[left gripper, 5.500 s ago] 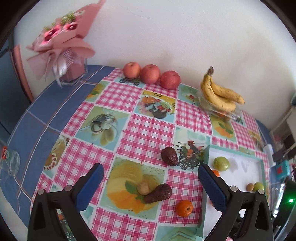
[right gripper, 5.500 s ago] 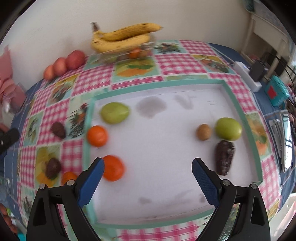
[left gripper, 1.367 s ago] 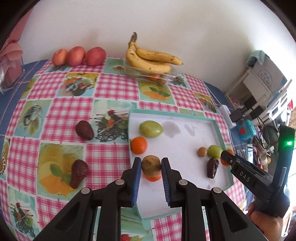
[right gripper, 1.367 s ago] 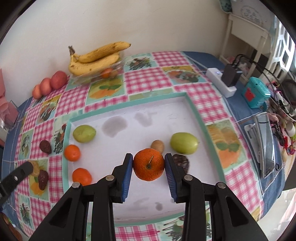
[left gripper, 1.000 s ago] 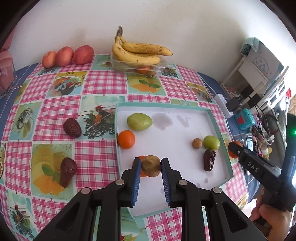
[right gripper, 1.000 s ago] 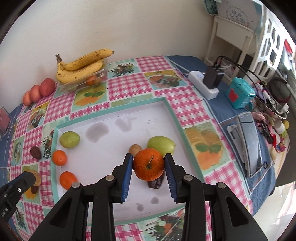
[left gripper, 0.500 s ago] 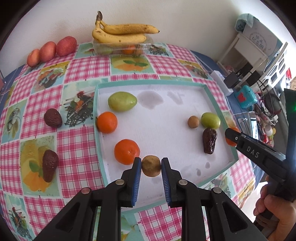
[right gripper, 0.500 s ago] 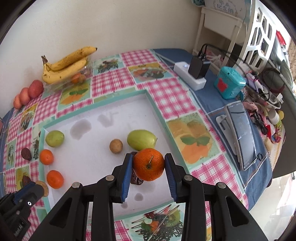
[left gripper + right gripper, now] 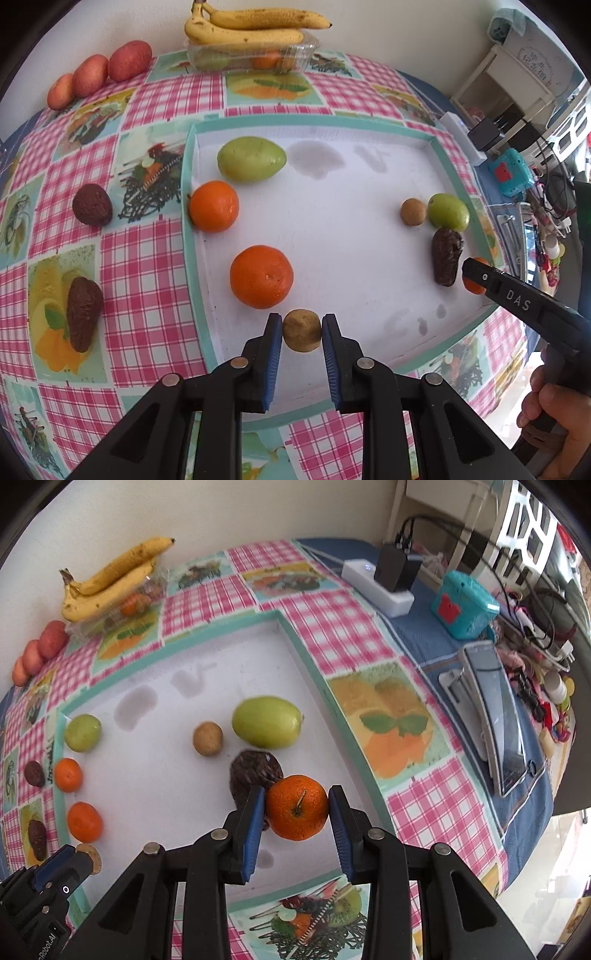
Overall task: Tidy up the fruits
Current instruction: 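Carry the tangerine with the right gripper while the left gripper carries the brown fruit to the tray, then open the left gripper releasing the brown fruit while the right gripper releases the tangerine in the tray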
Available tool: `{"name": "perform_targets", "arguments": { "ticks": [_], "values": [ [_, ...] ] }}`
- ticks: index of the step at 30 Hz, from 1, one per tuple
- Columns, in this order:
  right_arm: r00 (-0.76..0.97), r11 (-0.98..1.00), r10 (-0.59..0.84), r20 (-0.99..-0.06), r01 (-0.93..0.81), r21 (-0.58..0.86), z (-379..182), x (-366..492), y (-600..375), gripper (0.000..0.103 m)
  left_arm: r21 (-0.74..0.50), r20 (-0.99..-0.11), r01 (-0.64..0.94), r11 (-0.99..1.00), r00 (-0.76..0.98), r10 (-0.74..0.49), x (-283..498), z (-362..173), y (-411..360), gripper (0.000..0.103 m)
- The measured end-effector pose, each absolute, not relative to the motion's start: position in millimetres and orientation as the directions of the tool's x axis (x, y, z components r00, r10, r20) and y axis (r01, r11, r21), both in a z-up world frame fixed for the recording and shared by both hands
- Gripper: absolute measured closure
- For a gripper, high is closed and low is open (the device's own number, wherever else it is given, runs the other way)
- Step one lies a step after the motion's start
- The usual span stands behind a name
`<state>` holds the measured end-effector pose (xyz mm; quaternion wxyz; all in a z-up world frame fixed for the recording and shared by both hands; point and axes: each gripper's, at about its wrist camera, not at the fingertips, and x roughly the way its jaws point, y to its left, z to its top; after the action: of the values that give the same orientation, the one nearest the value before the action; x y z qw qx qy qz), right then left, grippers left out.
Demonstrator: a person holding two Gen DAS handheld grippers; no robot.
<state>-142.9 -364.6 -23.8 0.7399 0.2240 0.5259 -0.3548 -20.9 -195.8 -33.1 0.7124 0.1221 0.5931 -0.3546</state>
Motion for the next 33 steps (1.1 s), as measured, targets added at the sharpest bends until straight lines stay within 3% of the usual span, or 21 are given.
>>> {"name": "perform_targets", "arguments": {
  "ticks": [33],
  "values": [
    [0.145, 0.63, -0.239, -0.96, 0.776, -0.039, -46, -146, -371, 0.066, -0.248, -0.939, 0.63, 0.736, 0.031, -0.343, -16, -40, -195, 0.078]
  ]
}}
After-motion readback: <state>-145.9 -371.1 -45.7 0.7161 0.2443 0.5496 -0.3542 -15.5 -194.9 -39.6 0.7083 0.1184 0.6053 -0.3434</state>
